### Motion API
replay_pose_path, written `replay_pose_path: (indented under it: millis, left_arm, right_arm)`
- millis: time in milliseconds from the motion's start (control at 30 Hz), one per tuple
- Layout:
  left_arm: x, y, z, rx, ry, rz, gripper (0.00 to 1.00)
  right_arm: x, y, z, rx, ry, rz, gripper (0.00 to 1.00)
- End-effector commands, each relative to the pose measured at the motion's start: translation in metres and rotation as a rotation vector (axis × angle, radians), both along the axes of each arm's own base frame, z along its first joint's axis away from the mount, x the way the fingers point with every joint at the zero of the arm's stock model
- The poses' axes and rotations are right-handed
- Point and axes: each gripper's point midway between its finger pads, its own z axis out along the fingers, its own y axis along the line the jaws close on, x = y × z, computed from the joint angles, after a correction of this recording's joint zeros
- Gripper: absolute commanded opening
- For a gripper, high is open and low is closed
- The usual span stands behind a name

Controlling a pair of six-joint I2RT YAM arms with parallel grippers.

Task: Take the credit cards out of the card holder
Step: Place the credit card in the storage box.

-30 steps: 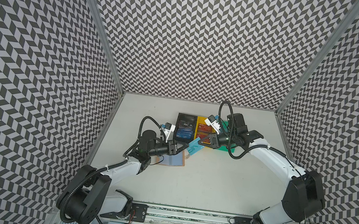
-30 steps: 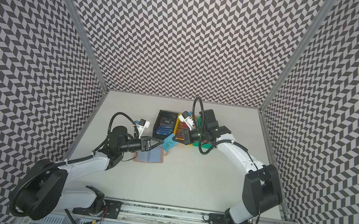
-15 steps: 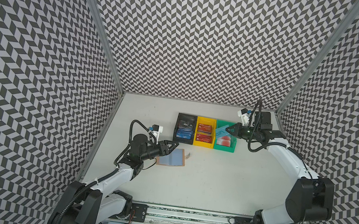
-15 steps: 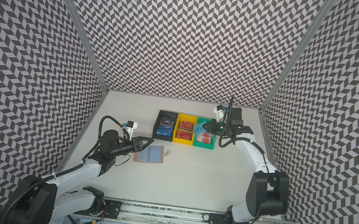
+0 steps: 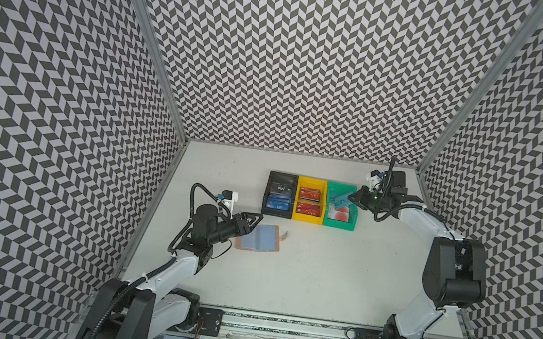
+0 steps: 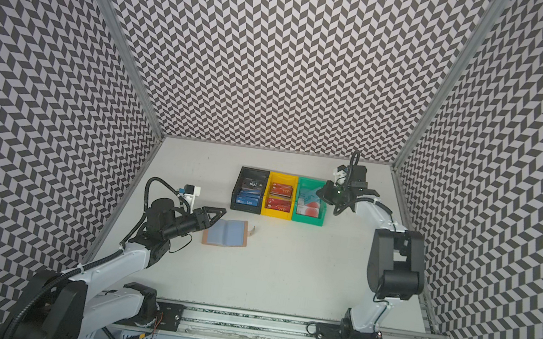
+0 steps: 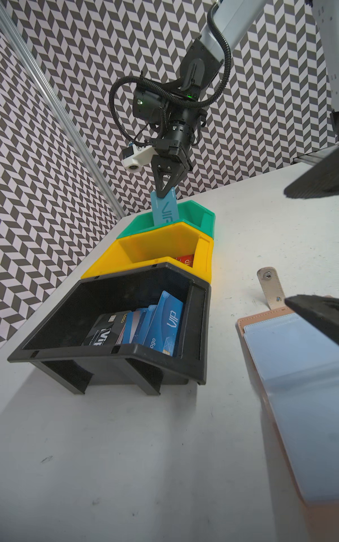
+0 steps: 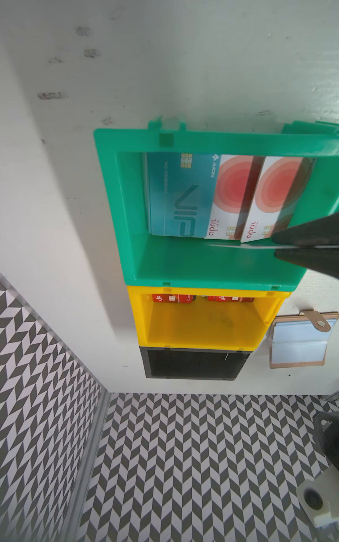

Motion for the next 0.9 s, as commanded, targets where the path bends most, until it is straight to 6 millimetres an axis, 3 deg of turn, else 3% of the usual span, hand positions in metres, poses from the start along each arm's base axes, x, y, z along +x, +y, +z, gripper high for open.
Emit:
replay_pose_path:
  millis: [0, 500, 867]
  left_arm:
    - [0.000, 0.000, -0.002, -0.001, -0.017, -0.012, 0.54]
    - [0.008, -0.002, -0.017, 0.010, 0.022, -0.020, 0.54]
    - [0.009, -0.003, -0.023, 0.009, 0.037, -0.028, 0.54]
  right_arm:
    - [0.028, 0.001, 0.019, 0.010, -0.102, -0.044, 0.00]
    - [0.054, 0.024, -0.007, 0.048, -0.088, -0.093, 0.00]
    - [0.061, 0.016, -0.013, 0.001, -0.100, -0.162, 0.00]
